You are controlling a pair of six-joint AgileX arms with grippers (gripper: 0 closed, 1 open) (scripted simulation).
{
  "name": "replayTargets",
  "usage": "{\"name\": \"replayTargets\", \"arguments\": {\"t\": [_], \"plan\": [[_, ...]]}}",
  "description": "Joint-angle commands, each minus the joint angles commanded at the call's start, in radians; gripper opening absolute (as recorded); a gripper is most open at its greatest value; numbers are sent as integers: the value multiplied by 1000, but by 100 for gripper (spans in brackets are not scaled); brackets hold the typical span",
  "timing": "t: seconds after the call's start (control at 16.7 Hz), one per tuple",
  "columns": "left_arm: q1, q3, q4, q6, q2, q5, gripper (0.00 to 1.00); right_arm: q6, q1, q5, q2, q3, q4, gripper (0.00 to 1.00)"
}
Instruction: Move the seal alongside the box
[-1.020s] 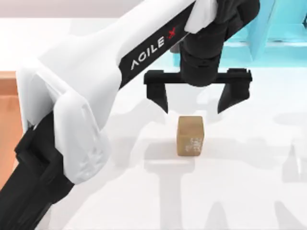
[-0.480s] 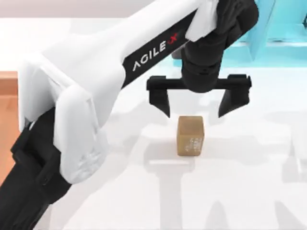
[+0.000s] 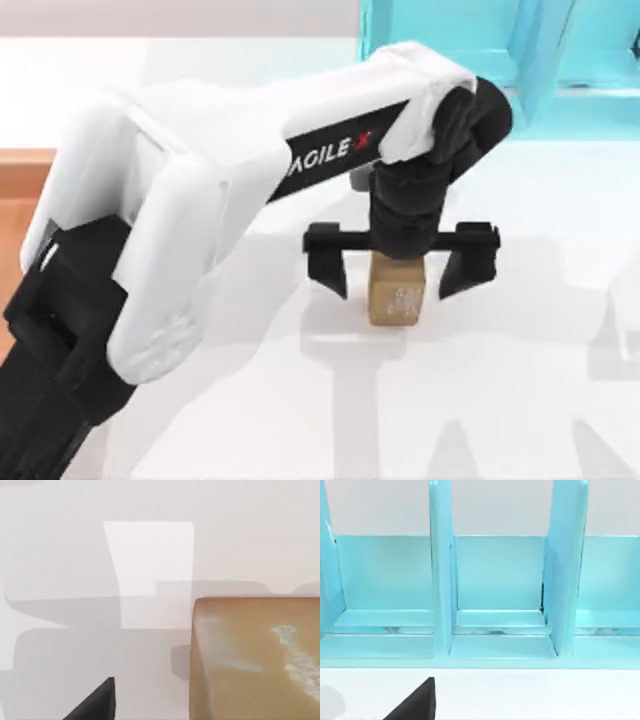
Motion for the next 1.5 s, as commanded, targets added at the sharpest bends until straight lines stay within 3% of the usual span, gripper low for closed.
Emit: {"name": "replayTargets", "arguments": {"t": [0.3,1.08,1.5], "plan": [[0,-18,17,0,-3,0,100,0,0,0,0,0,0,100],[0,-18,17,0,-3,0,2,0,0,0,0,0,0,100],[0,-18,17,0,-3,0,0,0,0,0,0,0,0,100]]}}
